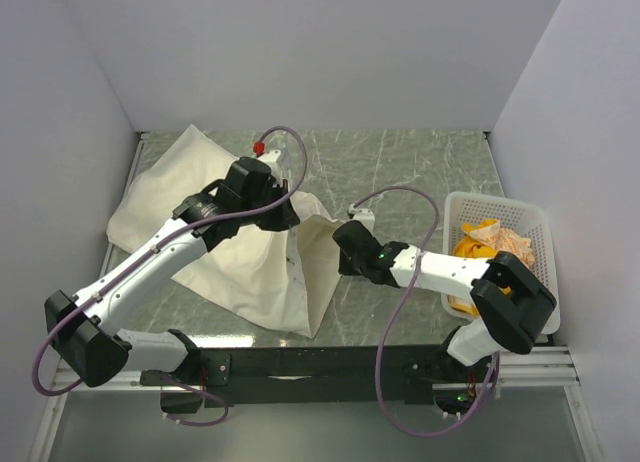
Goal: Put the pillow into the pillowcase
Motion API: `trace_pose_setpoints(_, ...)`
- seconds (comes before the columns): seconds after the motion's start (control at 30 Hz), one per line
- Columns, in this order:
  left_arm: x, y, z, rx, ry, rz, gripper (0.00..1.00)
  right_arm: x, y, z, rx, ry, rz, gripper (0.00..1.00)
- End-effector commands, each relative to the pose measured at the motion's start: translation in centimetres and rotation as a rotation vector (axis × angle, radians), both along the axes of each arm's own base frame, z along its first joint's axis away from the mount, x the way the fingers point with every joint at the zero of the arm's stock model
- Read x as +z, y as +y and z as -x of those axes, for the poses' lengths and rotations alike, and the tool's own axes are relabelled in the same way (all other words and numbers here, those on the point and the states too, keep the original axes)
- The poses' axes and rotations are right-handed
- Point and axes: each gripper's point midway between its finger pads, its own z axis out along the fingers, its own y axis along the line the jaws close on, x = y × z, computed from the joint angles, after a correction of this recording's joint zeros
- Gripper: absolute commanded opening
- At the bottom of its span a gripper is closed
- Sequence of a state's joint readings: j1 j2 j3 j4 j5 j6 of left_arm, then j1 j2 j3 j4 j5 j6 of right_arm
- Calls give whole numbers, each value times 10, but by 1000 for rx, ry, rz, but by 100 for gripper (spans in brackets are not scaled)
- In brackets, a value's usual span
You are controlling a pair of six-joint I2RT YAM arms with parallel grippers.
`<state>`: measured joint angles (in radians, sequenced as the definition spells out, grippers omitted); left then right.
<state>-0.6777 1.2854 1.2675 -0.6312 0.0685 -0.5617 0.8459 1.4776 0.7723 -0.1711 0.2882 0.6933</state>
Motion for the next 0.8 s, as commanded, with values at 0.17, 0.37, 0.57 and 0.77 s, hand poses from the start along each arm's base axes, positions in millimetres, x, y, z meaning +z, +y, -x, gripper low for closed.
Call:
trace_pose_setpoints(0.17, -31, -28, -1, -71, 56, 60, 3, 12, -62, -72, -228, -51, -46, 41)
trace_pose_setpoints(0.37, -50, -55, 15, -115, 80, 8, 52, 27, -65, -100, -233, -54, -153, 56)
trace_pose_setpoints(0.57, -67, -37, 50, 101, 50, -101, 69, 52, -48, -78, -182, -56, -318, 66)
trace_pose_setpoints(0.77, -112, 5, 109, 394, 124, -60, 65, 61, -13, -72, -163, -14, -493, 68)
